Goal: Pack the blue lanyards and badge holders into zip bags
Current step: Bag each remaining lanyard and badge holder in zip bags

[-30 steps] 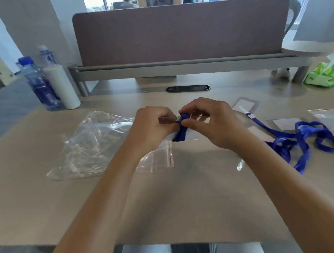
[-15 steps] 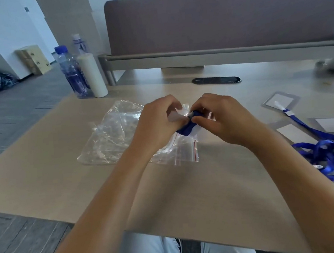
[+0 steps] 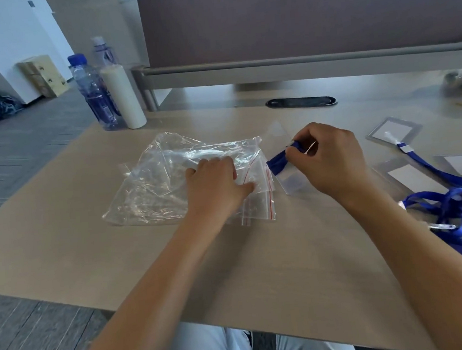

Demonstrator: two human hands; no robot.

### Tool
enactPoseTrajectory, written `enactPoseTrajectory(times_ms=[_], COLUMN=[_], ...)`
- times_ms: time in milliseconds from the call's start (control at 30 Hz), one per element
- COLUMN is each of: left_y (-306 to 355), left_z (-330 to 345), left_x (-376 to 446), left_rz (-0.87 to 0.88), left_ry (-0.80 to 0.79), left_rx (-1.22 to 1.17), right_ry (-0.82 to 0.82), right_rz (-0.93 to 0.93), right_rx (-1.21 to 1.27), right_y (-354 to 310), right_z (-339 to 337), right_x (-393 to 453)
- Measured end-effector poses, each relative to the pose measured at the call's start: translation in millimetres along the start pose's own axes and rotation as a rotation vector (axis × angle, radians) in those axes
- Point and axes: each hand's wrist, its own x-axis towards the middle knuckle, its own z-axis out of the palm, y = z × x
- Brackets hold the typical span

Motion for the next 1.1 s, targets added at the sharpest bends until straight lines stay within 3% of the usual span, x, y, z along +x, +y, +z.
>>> enactPoseTrajectory(times_ms=[200,467,600,967,1100], left_y=[3,5,9,28,33], left_z=[2,3,2,-6,-5], left_x=[10,12,11,-16,-21], left_rz=[-0.008,-0.153,-0.173,-0.089,-0.086], left_ry=[0.005,0.033,0.034,-0.087,-0.07], left_rx=[-0.028,-0.415,-0.497,-0.632,-0.647], right_ry=[-0.002,-0.039,-0.098,-0.094,-0.189], right_rz=[0.157,0.45,0.578,0.683,0.616], right_rx=[0.194,0.523,0.611,0.723,0.601], right_y=[-1,-3,-5,-4,-7], right_z=[-2,3,8,12,14], right_x=[-9,-11,-14,-14,-19])
